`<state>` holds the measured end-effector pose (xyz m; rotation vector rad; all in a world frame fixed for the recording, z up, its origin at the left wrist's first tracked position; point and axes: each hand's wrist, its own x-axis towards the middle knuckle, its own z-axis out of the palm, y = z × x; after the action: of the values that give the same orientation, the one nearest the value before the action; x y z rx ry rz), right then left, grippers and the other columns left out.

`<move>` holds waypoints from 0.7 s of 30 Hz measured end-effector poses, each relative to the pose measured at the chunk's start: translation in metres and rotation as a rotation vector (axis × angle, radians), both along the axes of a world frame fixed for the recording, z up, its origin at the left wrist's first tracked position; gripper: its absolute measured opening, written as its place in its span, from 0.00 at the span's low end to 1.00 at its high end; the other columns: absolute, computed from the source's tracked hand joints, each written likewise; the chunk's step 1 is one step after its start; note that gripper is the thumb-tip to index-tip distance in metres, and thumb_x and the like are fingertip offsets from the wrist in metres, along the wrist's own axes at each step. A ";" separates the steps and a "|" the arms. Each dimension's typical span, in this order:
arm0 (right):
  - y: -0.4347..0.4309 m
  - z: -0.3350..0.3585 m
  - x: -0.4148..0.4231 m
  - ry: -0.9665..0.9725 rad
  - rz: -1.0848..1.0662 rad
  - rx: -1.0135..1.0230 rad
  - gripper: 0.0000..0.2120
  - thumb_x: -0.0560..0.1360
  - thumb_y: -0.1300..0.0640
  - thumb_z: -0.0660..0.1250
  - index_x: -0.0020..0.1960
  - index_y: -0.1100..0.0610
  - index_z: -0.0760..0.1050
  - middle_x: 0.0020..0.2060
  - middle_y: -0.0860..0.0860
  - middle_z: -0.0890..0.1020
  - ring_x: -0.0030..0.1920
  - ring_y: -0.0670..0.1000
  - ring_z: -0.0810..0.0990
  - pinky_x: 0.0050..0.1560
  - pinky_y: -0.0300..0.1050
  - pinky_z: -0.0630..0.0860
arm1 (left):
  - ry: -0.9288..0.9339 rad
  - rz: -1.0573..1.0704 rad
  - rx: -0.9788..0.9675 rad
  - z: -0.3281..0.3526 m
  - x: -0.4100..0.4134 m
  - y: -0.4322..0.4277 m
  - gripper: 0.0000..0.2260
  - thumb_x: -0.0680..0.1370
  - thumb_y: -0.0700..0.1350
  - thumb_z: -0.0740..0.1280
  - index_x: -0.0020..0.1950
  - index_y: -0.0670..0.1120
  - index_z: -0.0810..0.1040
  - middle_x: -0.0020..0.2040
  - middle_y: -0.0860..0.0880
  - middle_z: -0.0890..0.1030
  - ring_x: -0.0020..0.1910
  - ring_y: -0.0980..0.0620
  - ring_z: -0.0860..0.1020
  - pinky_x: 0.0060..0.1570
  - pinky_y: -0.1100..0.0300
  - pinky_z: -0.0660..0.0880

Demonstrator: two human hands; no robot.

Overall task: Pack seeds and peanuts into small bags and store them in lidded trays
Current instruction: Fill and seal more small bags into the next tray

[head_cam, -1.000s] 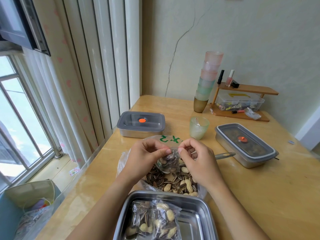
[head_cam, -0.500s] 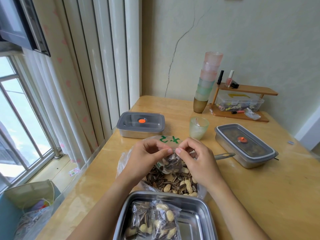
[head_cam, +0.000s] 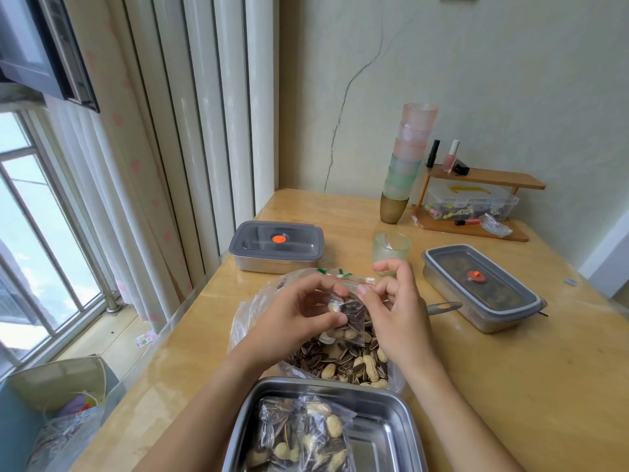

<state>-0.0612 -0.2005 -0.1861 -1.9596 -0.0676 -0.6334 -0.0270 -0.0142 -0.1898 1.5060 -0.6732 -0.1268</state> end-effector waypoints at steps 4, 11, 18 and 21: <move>0.002 0.008 -0.005 -0.094 0.003 -0.125 0.09 0.79 0.61 0.72 0.49 0.48 0.76 0.37 0.44 0.80 0.38 0.46 0.80 0.38 0.37 0.73 | 0.052 0.020 -0.046 -0.002 0.002 0.000 0.15 0.75 0.32 0.76 0.60 0.42 0.81 0.54 0.41 0.81 0.49 0.49 0.77 0.56 0.39 0.81; -0.005 0.011 -0.004 0.010 0.169 -0.156 0.18 0.75 0.51 0.77 0.64 0.49 0.82 0.53 0.40 0.83 0.52 0.45 0.83 0.52 0.38 0.80 | 0.041 0.060 -0.090 -0.001 0.004 0.004 0.21 0.75 0.33 0.75 0.68 0.42 0.79 0.64 0.44 0.83 0.63 0.45 0.81 0.64 0.49 0.79; -0.010 0.009 -0.003 0.132 0.226 -0.510 0.32 0.72 0.42 0.77 0.73 0.45 0.73 0.57 0.34 0.73 0.56 0.30 0.72 0.56 0.27 0.68 | -0.010 0.132 0.029 -0.004 0.008 0.010 0.21 0.75 0.39 0.77 0.68 0.47 0.81 0.72 0.54 0.76 0.63 0.51 0.81 0.64 0.56 0.78; -0.012 0.007 -0.001 0.144 0.196 -0.576 0.31 0.70 0.35 0.73 0.70 0.44 0.75 0.54 0.37 0.75 0.58 0.39 0.75 0.60 0.42 0.75 | -0.028 0.135 0.098 -0.006 0.006 0.009 0.18 0.77 0.40 0.76 0.66 0.48 0.82 0.59 0.46 0.83 0.53 0.50 0.82 0.58 0.49 0.81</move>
<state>-0.0625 -0.2129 -0.1793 -2.5062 -0.3837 -0.3625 -0.0206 -0.0052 -0.1961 1.6457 -0.5929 -0.0360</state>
